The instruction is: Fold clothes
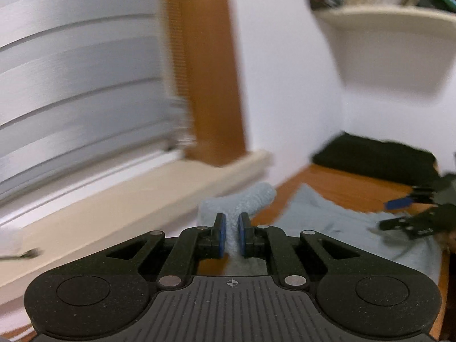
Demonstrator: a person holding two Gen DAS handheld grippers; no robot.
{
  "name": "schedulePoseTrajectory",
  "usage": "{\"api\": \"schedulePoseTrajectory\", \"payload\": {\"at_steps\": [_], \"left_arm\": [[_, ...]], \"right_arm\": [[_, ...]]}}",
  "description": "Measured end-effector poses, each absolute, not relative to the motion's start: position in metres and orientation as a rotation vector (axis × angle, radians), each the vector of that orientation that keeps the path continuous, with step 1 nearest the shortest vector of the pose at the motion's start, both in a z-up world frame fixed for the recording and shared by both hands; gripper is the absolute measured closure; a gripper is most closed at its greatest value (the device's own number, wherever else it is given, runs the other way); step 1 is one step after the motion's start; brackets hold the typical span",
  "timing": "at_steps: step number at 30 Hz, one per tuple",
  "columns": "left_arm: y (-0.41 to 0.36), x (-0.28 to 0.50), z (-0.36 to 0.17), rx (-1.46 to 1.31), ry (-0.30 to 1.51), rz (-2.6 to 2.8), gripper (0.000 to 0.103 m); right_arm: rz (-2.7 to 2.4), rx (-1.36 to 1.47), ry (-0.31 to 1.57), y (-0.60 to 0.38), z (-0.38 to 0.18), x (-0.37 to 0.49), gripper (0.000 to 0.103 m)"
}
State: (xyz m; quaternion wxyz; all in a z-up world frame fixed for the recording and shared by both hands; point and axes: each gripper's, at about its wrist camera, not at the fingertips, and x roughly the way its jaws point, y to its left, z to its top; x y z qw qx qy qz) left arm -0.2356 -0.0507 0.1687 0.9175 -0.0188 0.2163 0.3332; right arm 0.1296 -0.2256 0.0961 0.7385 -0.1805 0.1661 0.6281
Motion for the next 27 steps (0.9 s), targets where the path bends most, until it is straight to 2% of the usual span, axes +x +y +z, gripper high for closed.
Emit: {"api": "schedulePoseTrajectory", "payload": {"at_steps": [4,7,8,12,19,27], "left_arm": [[-0.038,-0.286,0.177,-0.094,0.380,0.771,0.093],[-0.034,-0.319,0.183,-0.130,0.338,0.819,0.093],[-0.033,-0.328,0.185,-0.139,0.329,0.834,0.093],[-0.031,-0.365,0.183,-0.177,0.308,0.891,0.093],[-0.045,-0.433,0.161,-0.276,0.273,0.961,0.093],[-0.056,-0.471,0.110,-0.416,0.354,0.985,0.091]], "right_arm": [[1.445,-0.423,0.239,-0.222,0.121,0.094,0.049],[1.558,-0.417,0.252,-0.208,0.130,0.072,0.065],[1.601,-0.419,0.273,-0.200,0.130,0.065,0.067],[1.688,-0.434,0.309,-0.170,0.120,0.036,0.067],[1.753,-0.373,0.448,-0.133,0.102,0.034,0.067],[1.733,-0.429,0.505,-0.122,0.072,0.034,0.066]]}}
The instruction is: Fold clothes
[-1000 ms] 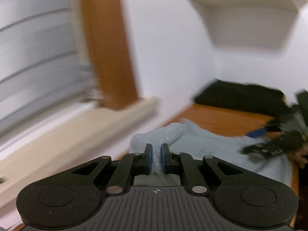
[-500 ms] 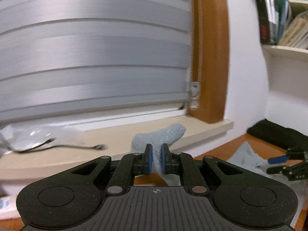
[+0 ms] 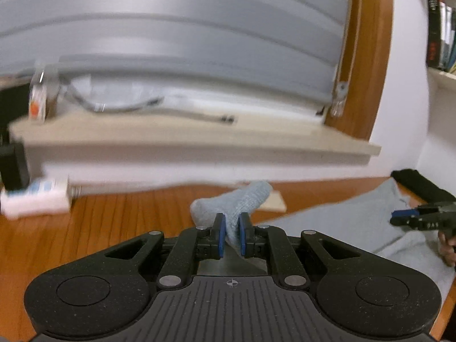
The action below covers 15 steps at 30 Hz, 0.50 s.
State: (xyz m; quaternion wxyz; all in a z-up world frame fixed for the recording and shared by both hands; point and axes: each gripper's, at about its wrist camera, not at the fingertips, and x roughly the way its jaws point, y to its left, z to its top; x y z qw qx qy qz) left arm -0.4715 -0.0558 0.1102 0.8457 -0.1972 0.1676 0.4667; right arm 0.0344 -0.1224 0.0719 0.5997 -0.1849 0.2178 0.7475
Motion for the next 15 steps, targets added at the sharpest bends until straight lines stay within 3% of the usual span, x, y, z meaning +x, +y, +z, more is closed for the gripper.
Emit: {"api": "schedulePoseTrajectory", "payload": {"at_steps": [4,10,13,15], "left_arm": [[-0.060,-0.483,0.103,-0.430,0.368,1.025,0.079],[-0.061,-0.501,0.111,-0.449,0.332,1.060,0.077],[-0.060,-0.493,0.116,-0.414,0.347,1.061,0.062],[-0.058,-0.478,0.118,-0.374,0.382,1.047,0.062]], "right_arm": [[1.732,-0.444,0.493,-0.126,0.071,0.031,0.057],[1.722,-0.431,0.508,-0.127,0.069,0.034,0.053],[1.720,-0.426,0.517,-0.127,0.069,0.035,0.052],[1.716,-0.428,0.515,-0.126,0.069,0.035,0.051]]}}
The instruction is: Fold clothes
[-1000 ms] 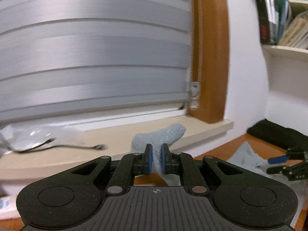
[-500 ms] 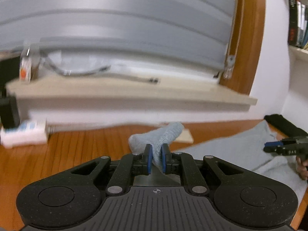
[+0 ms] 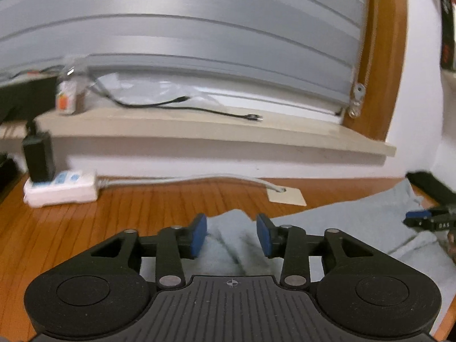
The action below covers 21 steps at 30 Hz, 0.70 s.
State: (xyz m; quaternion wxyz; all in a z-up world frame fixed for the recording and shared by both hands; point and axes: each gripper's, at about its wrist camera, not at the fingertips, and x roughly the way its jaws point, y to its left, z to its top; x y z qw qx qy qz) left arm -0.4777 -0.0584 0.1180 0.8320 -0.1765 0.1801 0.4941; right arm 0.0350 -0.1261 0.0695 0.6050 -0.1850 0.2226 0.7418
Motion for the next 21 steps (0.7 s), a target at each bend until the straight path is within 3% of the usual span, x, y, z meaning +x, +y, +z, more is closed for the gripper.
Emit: {"api": "schedulePoseTrajectory", "payload": {"at_steps": [7,10,13,15,16,17,21], "left_arm": [[-0.042,-0.414,0.100,-0.277,0.572,0.968,0.062],[-0.034,-0.403,0.089,-0.257,0.635,0.983,0.045],[-0.033,-0.402,0.082,-0.239,0.673,0.993,0.045],[-0.034,-0.408,0.083,-0.218,0.669,1.020,0.069],[-0.034,-0.414,0.086,-0.221,0.656,1.031,0.088],[-0.035,-0.421,0.090,-0.238,0.636,1.033,0.092],[-0.041,-0.457,0.106,-0.278,0.561,1.068,0.092]], "right_arm": [[1.709,-0.431,0.514,-0.125,0.070,0.035,0.048],[1.709,-0.431,0.514,-0.125,0.070,0.035,0.048],[1.709,-0.429,0.514,-0.125,0.070,0.036,0.048],[1.711,-0.427,0.515,-0.124,0.070,0.036,0.048],[1.711,-0.426,0.516,-0.124,0.070,0.036,0.048],[1.711,-0.426,0.516,-0.124,0.070,0.036,0.048],[1.710,-0.425,0.515,-0.124,0.070,0.036,0.047]]}}
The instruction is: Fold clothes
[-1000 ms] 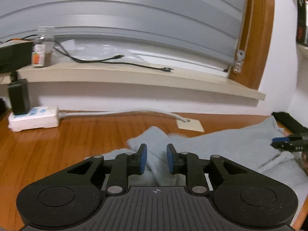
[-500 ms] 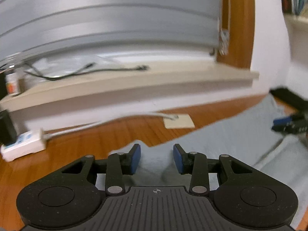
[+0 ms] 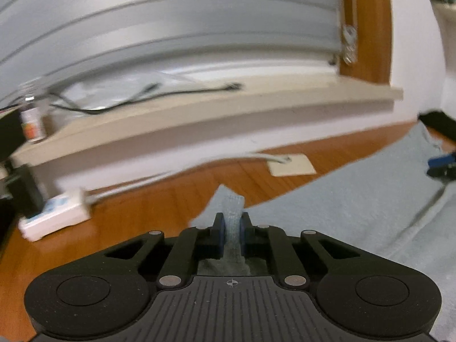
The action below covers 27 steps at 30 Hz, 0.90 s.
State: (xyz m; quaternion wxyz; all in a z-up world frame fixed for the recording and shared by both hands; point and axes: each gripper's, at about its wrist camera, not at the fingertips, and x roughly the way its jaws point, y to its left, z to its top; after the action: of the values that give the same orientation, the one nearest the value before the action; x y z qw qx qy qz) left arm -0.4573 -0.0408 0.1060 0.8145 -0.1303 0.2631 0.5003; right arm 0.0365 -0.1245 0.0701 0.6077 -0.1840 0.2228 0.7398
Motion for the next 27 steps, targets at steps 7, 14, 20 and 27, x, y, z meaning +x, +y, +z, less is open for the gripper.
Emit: {"api": "schedulePoseTrajectory", "payload": {"at_steps": [7,14,20,27], "left_arm": [[-0.032,-0.507,0.102,-0.470,0.475,1.056,0.082],[-0.024,-0.507,0.091,-0.523,0.450,1.039,0.077],[-0.025,-0.510,0.088,-0.514,0.391,1.081,0.093],[-0.027,-0.514,0.090,-0.543,0.362,1.079,0.093]], "right_arm": [[1.711,-0.426,0.519,-0.123,0.070,0.037,0.047],[1.715,-0.389,0.497,-0.130,0.074,0.040,0.048],[1.787,-0.423,0.446,-0.148,0.088,0.020,0.062],[1.925,-0.507,0.406,-0.162,0.093,-0.014,0.062]]}}
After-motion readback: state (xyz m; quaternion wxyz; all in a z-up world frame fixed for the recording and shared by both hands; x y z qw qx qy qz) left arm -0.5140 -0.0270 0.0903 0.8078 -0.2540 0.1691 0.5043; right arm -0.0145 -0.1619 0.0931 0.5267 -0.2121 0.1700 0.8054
